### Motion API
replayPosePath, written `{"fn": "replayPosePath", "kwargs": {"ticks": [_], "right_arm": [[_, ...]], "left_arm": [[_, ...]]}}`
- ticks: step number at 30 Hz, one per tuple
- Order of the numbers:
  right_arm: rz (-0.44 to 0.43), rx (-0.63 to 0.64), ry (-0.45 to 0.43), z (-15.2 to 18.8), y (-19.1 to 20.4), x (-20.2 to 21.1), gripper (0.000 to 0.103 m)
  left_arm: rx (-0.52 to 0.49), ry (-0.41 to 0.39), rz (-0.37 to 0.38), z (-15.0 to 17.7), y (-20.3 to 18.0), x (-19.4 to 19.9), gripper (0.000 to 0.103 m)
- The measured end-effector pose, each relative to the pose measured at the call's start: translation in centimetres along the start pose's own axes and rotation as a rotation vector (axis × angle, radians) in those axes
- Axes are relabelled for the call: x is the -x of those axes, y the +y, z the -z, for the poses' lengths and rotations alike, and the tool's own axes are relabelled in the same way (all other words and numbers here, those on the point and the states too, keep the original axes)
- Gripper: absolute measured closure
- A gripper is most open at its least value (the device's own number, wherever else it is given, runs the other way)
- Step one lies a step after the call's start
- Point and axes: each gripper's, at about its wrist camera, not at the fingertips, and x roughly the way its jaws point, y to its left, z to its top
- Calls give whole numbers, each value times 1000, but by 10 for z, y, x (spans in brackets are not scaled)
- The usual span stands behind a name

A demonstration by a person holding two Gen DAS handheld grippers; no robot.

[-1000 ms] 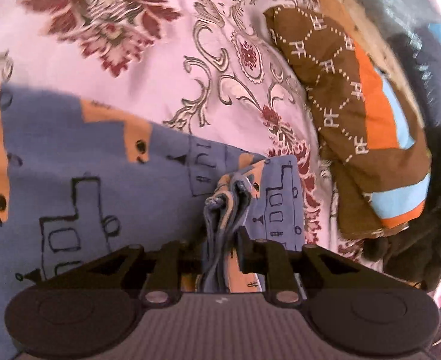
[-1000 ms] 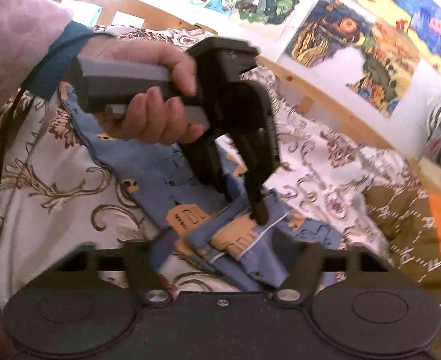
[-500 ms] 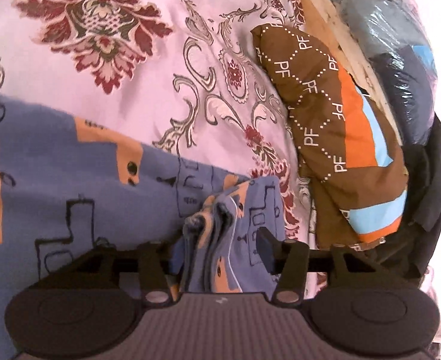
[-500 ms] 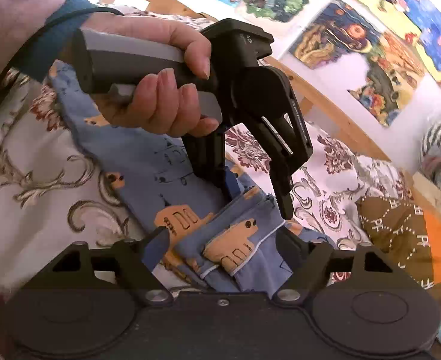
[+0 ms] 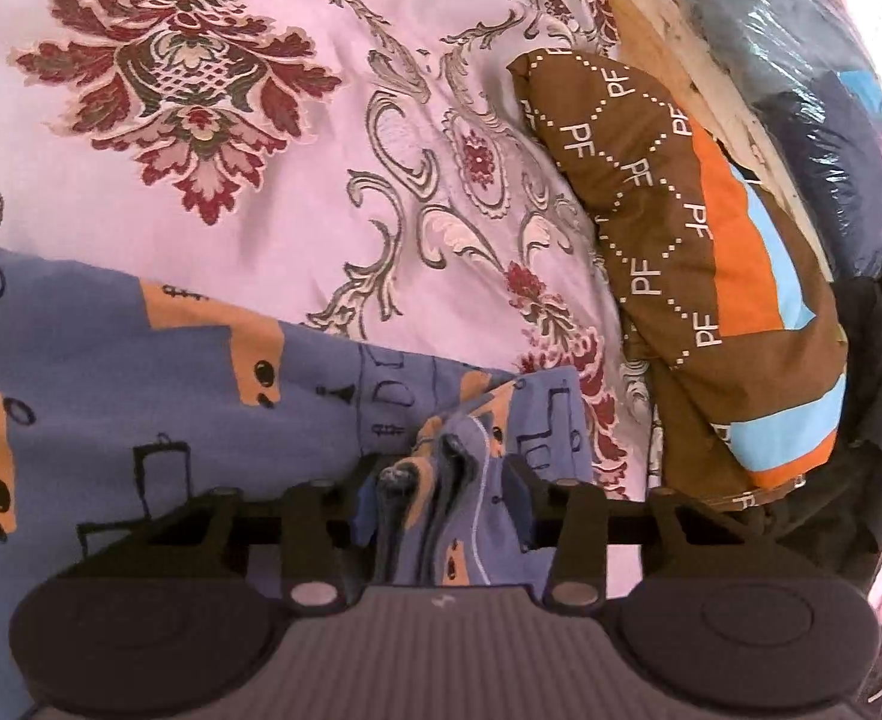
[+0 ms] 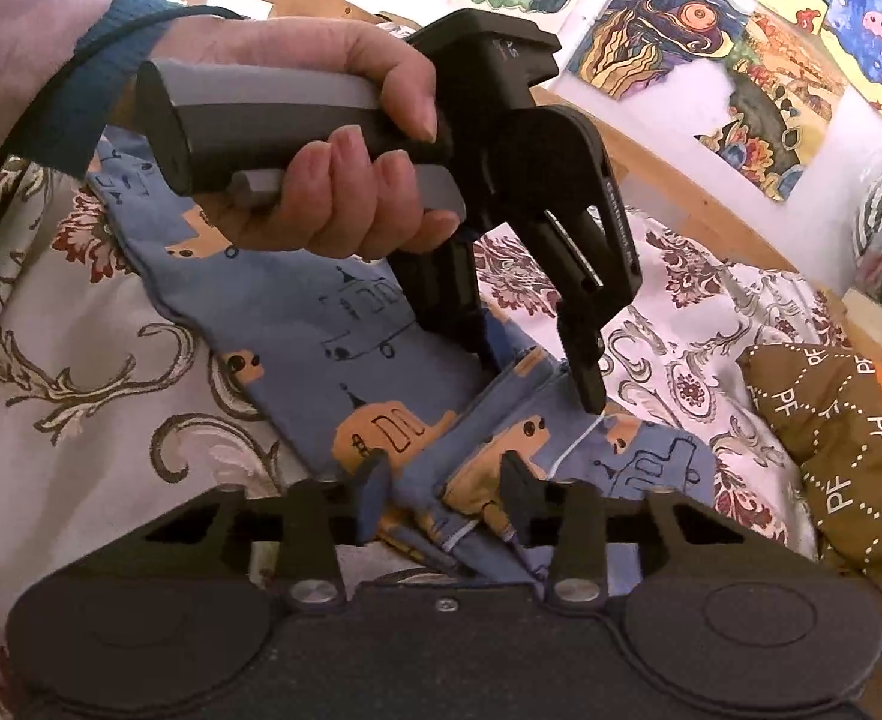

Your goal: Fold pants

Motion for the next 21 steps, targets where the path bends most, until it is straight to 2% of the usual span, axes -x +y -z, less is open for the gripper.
{"fn": "replayPosePath", "kwargs": {"ticks": [4,8,11,14,16,21], "right_arm": [[-15,-54,0,1,-4,3,69],[-26,-113,-7,3,-11,6,69],[-61,-191,30,5,-19,1,69],[-82,-259,40,7,-25,0,75],[-95,-295,39,6,-32,0,79],[-134,-424,34,7,-50,4,82]], "left_arm": [[1,2,-17,0,1,0,69],[-5,7,-30,0,1,-1,71],[-3,12,-40,-1,1,-2,73],[7,18,-45,-1,2,-3,77],[5,23,-51,-1,2,-4,82],[-16,24,-70,0,-6,-3,89]]}}
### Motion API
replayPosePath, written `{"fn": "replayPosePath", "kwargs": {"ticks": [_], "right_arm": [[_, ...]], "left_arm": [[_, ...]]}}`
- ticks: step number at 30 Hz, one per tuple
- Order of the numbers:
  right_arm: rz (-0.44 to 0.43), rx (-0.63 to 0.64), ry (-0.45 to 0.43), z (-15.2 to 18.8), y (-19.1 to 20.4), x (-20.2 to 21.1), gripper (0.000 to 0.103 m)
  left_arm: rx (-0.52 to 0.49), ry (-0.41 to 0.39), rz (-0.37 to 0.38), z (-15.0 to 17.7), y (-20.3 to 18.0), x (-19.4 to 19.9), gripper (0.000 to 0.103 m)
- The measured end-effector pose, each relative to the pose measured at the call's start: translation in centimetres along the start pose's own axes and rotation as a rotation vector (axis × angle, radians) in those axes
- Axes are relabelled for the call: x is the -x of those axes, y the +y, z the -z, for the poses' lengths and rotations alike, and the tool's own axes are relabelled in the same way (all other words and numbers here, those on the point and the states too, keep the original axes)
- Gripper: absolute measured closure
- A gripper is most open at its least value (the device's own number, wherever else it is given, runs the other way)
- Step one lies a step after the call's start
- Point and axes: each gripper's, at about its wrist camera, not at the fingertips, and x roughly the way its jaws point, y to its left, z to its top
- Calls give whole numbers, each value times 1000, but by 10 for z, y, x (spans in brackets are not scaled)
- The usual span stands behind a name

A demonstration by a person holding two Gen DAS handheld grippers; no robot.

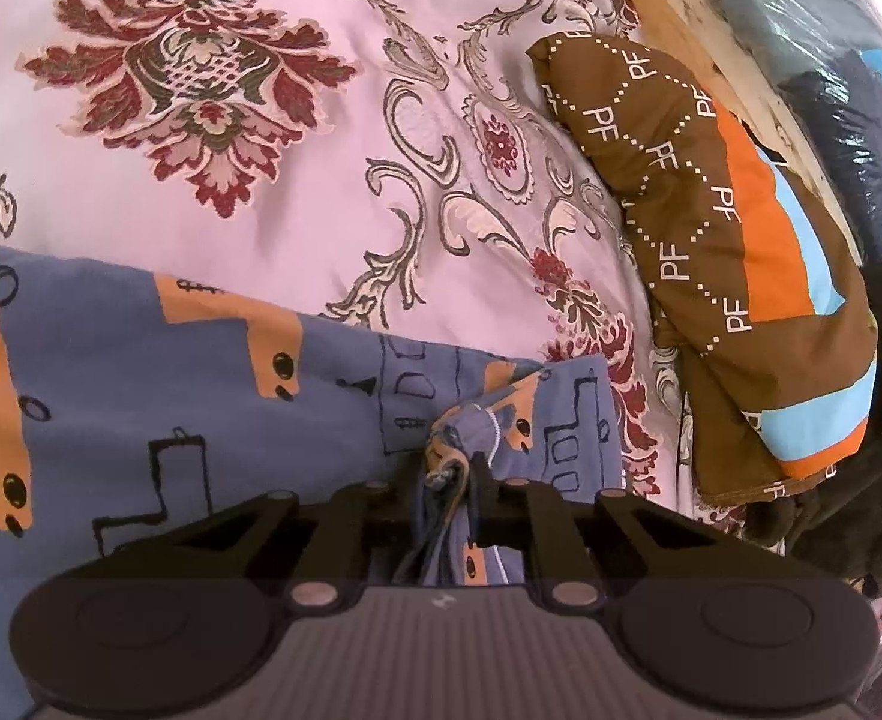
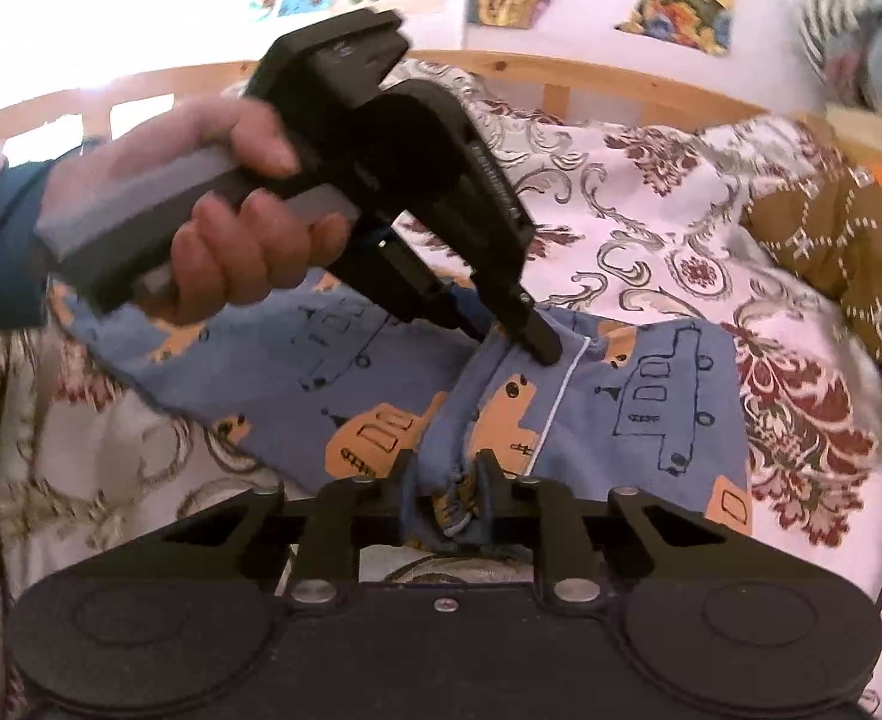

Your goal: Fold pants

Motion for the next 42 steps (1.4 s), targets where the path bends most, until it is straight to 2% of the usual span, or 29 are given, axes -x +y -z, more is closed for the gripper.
{"fn": "replayPosePath", "kwargs": {"ticks": [7,18,29,42], "right_arm": [[-29,-20,-35,-7,8,18,82],[-124,8,-56,-28,33,15,82],[-253,53,-37,-47,78,-11,82],[-339,103,-8,-60,128,-41,82]], "left_arm": [[-3,-11,14,1,-4,14,90],[-23,-59,4,4,7,59,90],[21,-107,-50,15,52,109,90],[50,-155,-81,28,99,154,90]]}}
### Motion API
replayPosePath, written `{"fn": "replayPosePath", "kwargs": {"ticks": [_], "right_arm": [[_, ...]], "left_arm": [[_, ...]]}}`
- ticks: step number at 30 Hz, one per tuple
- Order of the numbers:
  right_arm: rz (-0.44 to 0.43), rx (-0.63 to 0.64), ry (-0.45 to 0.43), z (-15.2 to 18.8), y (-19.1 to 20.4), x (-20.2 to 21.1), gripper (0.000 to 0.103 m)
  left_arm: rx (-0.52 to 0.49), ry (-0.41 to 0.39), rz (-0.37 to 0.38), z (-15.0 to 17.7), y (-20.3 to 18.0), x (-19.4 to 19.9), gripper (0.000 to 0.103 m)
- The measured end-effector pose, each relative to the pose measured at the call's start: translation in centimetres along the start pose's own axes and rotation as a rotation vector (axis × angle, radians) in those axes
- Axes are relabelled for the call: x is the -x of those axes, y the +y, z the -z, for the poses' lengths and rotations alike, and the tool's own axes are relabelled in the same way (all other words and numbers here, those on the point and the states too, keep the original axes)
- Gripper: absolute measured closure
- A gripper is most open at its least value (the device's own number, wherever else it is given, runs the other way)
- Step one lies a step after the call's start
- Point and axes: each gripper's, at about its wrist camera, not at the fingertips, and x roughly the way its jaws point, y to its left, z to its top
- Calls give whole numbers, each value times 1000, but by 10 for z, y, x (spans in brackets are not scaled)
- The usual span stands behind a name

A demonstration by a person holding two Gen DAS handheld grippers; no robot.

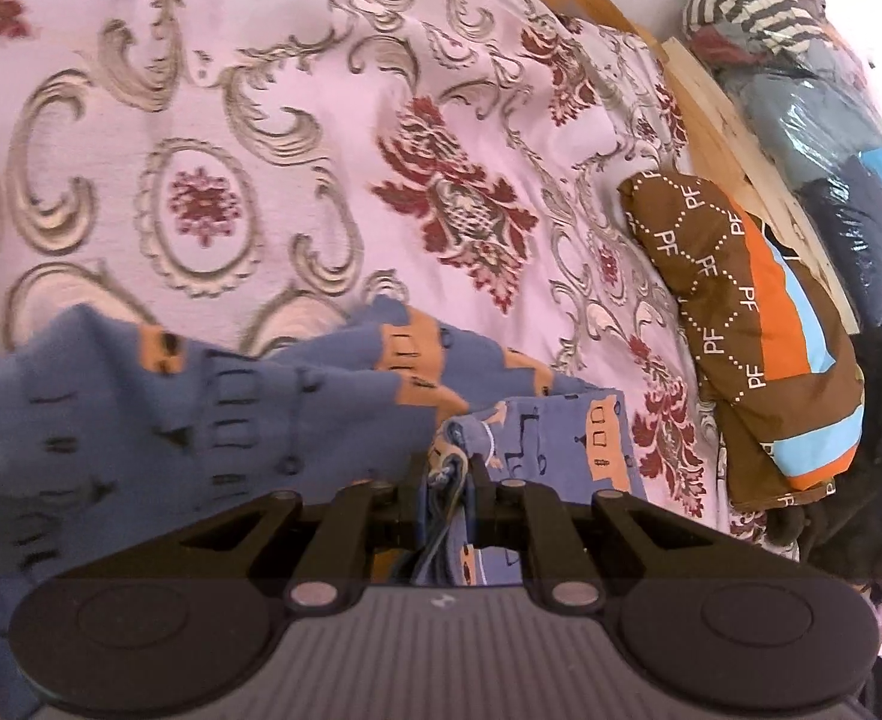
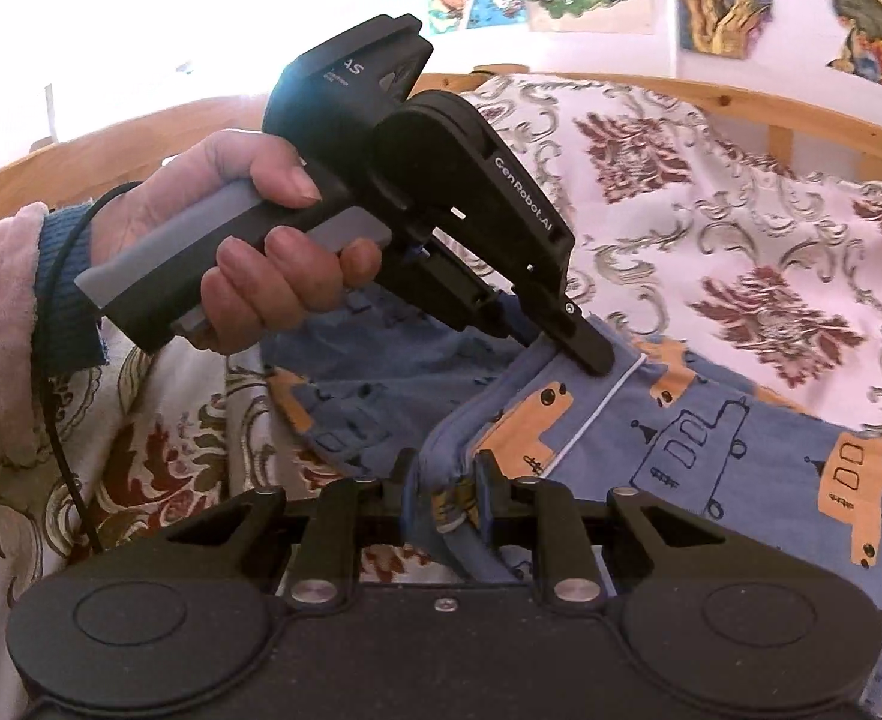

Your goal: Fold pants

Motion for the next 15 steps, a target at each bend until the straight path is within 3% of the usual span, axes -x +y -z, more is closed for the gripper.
{"fn": "replayPosePath", "kwargs": {"ticks": [8,15], "right_arm": [[-23,22,24,-1,11,-17,82],[-19,25,33,0,11,-22,81]], "left_arm": [[41,-10,-9,7,27,9,90],[25,-12,-36,8,27,5,90]]}}
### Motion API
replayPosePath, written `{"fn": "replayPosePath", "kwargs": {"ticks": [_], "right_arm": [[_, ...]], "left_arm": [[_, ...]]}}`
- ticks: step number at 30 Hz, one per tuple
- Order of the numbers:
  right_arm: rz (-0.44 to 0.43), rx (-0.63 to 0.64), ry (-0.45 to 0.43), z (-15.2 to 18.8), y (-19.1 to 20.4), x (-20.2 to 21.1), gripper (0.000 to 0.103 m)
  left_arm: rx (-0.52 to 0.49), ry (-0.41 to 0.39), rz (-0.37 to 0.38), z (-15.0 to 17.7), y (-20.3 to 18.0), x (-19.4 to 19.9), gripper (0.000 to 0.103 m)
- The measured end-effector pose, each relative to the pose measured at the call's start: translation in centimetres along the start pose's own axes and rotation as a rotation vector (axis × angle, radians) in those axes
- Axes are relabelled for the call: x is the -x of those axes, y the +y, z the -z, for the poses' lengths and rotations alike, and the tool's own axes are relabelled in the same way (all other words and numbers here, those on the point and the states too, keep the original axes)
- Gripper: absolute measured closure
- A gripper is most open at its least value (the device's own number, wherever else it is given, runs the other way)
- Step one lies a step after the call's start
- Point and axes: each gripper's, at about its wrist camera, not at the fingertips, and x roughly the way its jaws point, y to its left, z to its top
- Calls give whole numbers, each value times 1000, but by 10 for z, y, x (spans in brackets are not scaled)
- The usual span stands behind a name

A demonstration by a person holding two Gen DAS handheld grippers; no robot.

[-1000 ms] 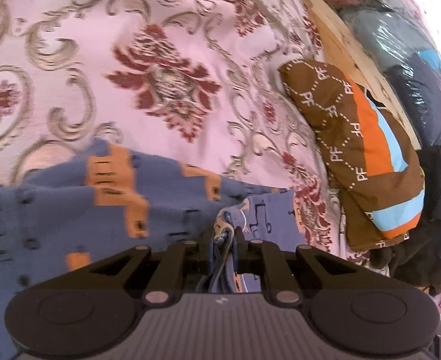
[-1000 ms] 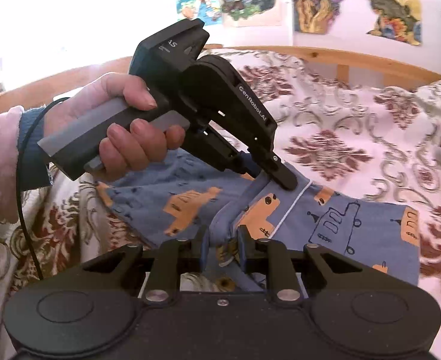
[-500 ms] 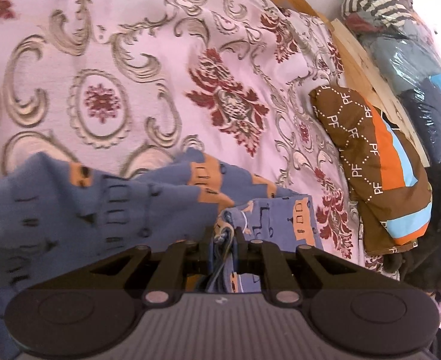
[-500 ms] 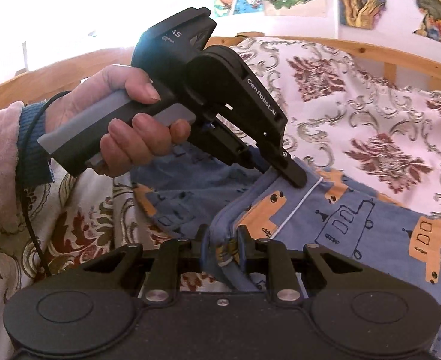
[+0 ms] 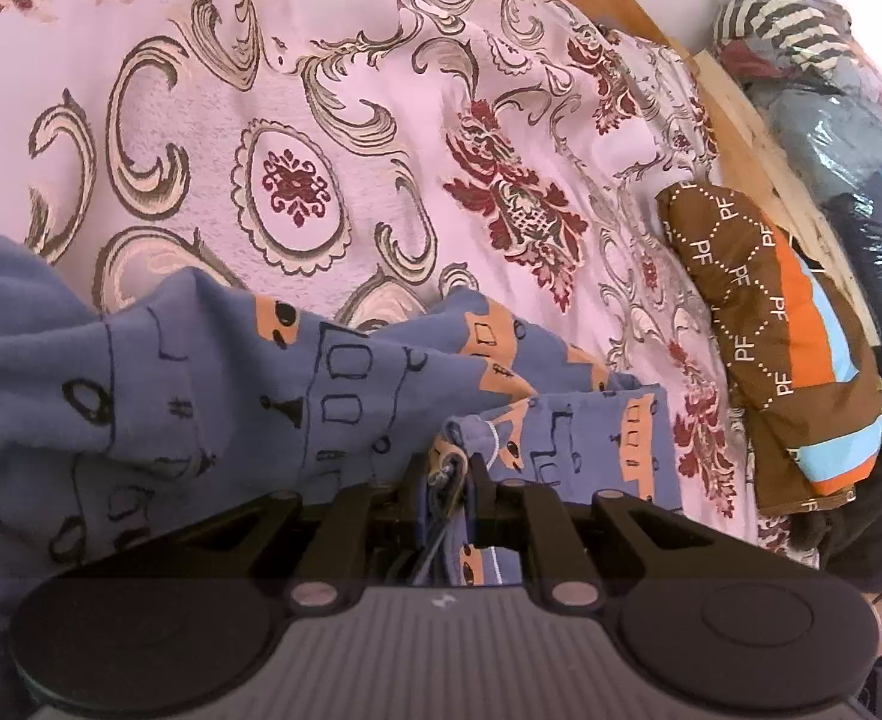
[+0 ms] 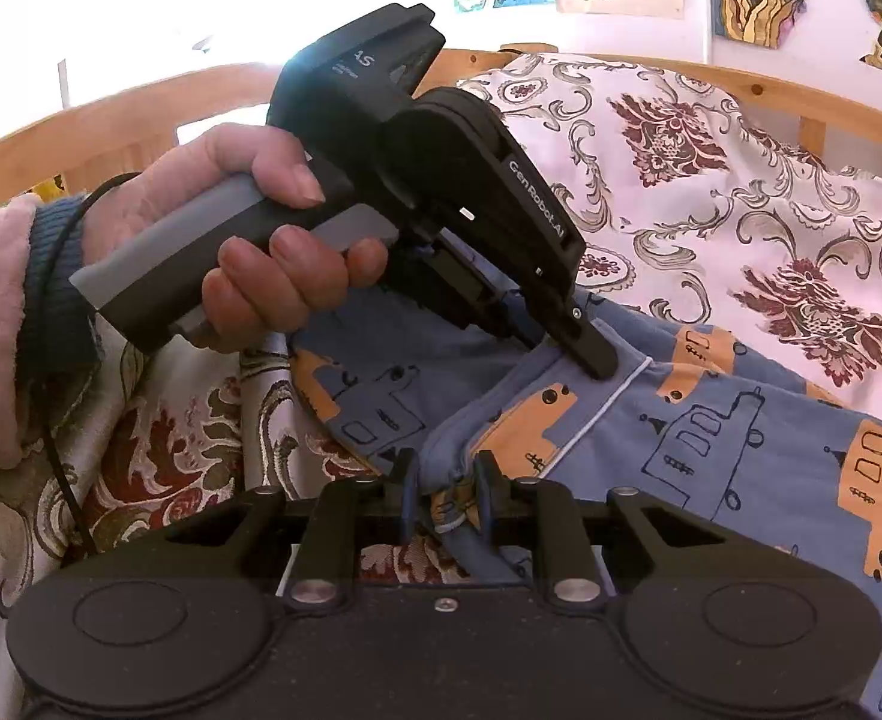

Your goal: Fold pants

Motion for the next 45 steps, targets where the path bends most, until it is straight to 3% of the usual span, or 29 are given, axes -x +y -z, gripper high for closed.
{"fn": "replayPosePath", "kwargs": {"ticks": [2,5,7,9,11,12,15,17,20,23,25,30,35,38,41,45], "right_arm": [[-4,5,1,1,0,-1,79],[-40,32,-27,0,-2,10,63],[-41,69,-54,0,-7,27,25],[5,125,-90,2,-14,46,9],[135,201,-121,5,-25,64,1],[214,236,-125,6,-32,69,1],[496,318,-72,10,-59,69,1],[639,334,-35,11,-81,59,1],[678,305,-17,11,-105,42,1],[699,373,64,22,-117,19,1],[731,420,60,33,-126,20,1],[830,349,25,30,-146,42,1],[715,311,-80,31,-112,64,1],[645,419,-27,43,-82,46,1],[673,517,48,51,-72,22,1],[651,515,-75,22,-62,30,1]], "left_arm": [[0,-3,-2,1,0,0,89],[-22,-25,-35,2,-5,7,78],[-53,-48,-78,4,-12,16,49],[-82,-102,-136,10,-21,31,29],[-85,-166,-176,20,-29,46,18],[-79,-198,-192,26,-33,51,11],[-93,-305,-279,56,-54,60,6],[-112,-354,-387,76,-71,53,1],[-165,-376,-532,98,-89,28,1],[-214,-283,-741,102,-89,-6,0],[-231,-313,-737,106,-84,-8,0],[-233,-298,-719,109,-81,10,0],[-267,-354,-715,118,-89,53,1],[-308,-446,-755,117,-85,80,0],[-310,-496,-786,108,-72,91,0],[-278,-538,-719,101,-45,94,0]]}}
